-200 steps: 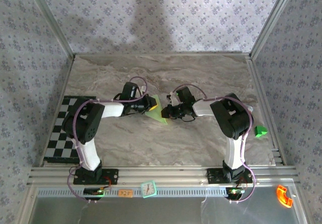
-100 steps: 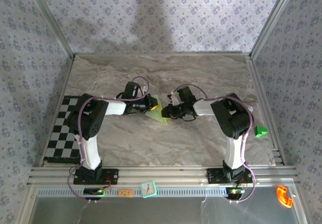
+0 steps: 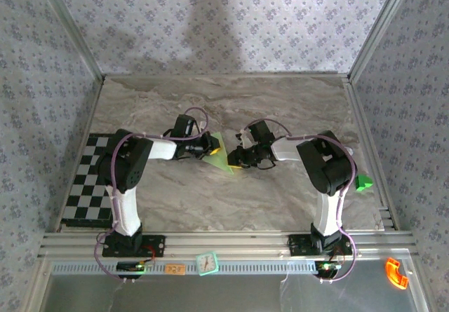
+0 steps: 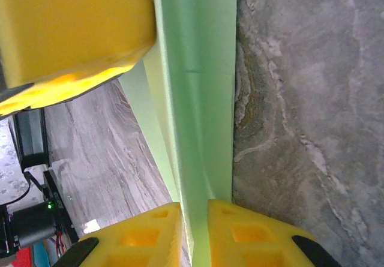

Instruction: Fold a paper plane with a square sheet of paper (pick it up from the middle)

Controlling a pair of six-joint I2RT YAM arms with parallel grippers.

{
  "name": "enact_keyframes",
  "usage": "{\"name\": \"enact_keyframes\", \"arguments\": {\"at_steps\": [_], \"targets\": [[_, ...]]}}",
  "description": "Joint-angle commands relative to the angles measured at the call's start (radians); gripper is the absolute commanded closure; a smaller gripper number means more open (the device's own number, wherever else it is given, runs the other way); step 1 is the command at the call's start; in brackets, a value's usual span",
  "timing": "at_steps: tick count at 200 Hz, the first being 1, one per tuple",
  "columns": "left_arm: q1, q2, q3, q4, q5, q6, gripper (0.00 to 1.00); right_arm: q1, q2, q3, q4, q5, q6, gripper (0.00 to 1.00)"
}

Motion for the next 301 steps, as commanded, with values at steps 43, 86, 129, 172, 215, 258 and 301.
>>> {"name": "enact_keyframes", "arguments": {"at_steps": [43, 86, 129, 172, 215, 258, 301], "targets": [[0.003, 0.021, 0.029, -0.026, 0.024, 0.024, 0.91, 0.002, 0.023, -0.005, -0.084, 0.029, -0.034, 0.82], [0.003, 0.026, 0.032, -0.031, 0.028, 0.027, 0.91, 0.003, 0.047, 0.018, -0.132, 0.041, -0.04, 0.84], [0.004, 0.035, 0.035, -0.027, 0.031, 0.027, 0.91, 0.002, 0.055, 0.032, -0.168, 0.051, -0.037, 0.85], [0.003, 0.044, 0.042, -0.036, 0.031, 0.03, 0.91, 0.001, 0.06, 0.037, -0.181, 0.055, -0.029, 0.87], [0.003, 0.053, 0.048, -0.036, 0.036, 0.039, 0.91, -0.002, 0.067, 0.042, -0.194, 0.062, -0.018, 0.87], [0.004, 0.066, 0.054, -0.044, 0.035, 0.042, 0.91, -0.003, 0.07, 0.043, -0.2, 0.065, -0.01, 0.87], [0.004, 0.075, 0.06, -0.052, 0.035, 0.046, 0.91, -0.005, 0.071, 0.042, -0.202, 0.065, -0.007, 0.87]]}}
